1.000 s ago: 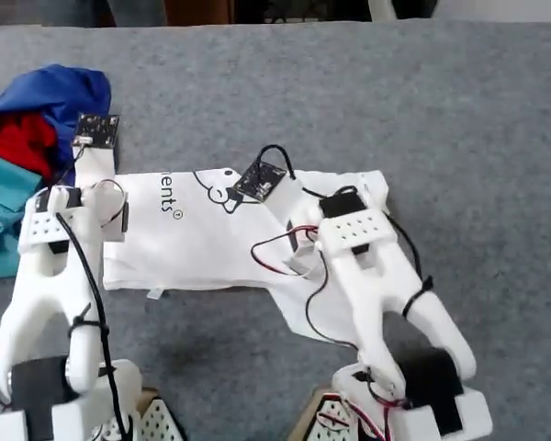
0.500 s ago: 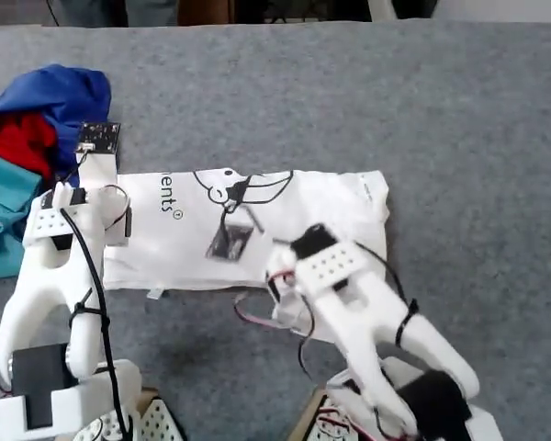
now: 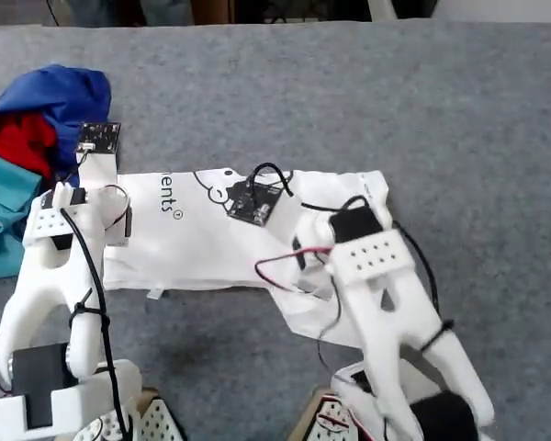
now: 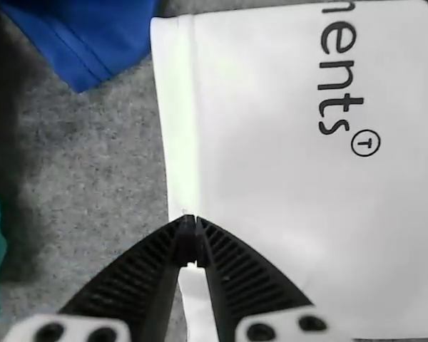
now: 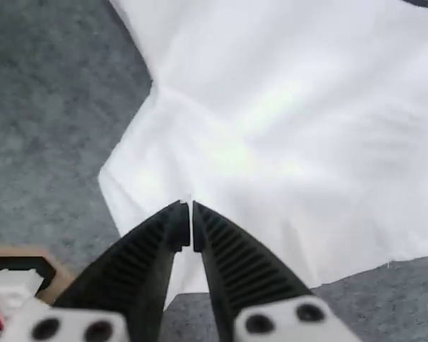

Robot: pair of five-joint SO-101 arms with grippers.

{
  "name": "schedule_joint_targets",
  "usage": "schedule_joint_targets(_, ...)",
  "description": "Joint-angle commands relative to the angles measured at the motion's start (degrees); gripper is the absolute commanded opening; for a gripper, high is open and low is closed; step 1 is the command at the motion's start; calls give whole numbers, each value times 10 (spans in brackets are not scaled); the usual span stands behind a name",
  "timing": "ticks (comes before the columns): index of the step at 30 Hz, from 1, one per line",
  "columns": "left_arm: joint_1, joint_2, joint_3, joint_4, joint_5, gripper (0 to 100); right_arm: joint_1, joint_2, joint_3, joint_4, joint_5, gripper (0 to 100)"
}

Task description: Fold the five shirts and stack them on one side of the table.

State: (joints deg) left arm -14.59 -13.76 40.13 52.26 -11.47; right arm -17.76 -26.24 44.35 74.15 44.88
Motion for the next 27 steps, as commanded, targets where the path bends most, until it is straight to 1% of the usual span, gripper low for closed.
schedule_joint_targets(1,5,-7,-8,-8,2,29,17,77,29,-77,1,14)
schedule_joint_targets(4,4,-7,-8,-8,2,29,3,124,48,-81,0,14)
schedule_joint_targets(8,1,-5,-8,-5,2,29,-24,126,78,-62,0,14)
schedule_joint_targets(18,5,-6,-8,-6,5,29,-25,124,86,-52,1,14)
schedule_joint_targets(19,5,-8,-8,-7,5,29,-24,112,72,-28,0,14)
schedule_joint_targets(21,1,-8,-21,3,5,29,-24,66,24,53,0,14)
schedule_joint_targets(22,-2,-8,-36,23,2,29,-19,36,-2,79,4,14)
schedule_joint_targets(24,-16,-3,-87,68,5,29,12,-22,-51,97,4,14)
schedule_joint_targets(27,-22,8,-141,86,5,29,68,-86,-128,105,4,14)
